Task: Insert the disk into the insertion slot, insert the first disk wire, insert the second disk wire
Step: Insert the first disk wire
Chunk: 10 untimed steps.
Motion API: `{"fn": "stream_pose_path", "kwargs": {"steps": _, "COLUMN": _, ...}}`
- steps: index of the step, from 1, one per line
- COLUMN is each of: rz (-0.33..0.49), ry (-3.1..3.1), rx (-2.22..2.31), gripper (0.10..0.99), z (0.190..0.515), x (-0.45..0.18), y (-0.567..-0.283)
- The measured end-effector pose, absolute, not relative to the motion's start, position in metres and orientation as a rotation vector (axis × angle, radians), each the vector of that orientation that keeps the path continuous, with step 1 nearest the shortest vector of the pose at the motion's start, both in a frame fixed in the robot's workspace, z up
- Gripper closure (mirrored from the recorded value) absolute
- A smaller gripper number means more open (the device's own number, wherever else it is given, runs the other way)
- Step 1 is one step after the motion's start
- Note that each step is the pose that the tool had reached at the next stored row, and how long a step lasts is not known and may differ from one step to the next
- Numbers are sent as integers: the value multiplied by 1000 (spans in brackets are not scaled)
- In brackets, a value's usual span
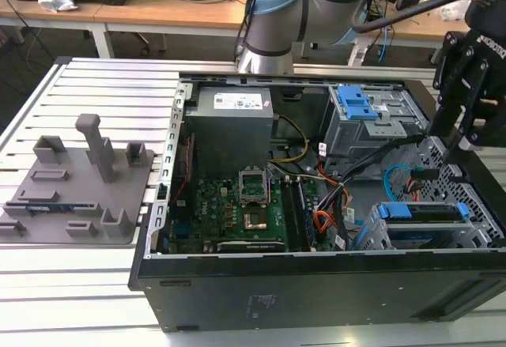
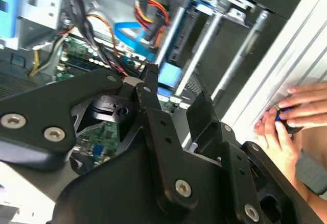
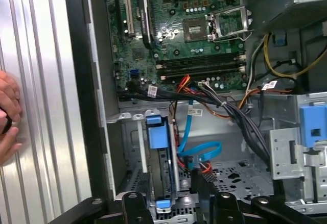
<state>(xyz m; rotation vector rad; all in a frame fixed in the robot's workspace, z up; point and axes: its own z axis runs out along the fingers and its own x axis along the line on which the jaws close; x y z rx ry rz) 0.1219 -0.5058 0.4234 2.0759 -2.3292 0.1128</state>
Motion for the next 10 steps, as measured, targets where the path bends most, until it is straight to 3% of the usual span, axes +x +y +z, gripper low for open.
{"fn": "stream_pose_path", "kwargs": {"steps": 10, "rz": 308, "ry": -2231, "rx": 1989, "gripper": 584, "z": 422, "x": 126, "y": -490}}
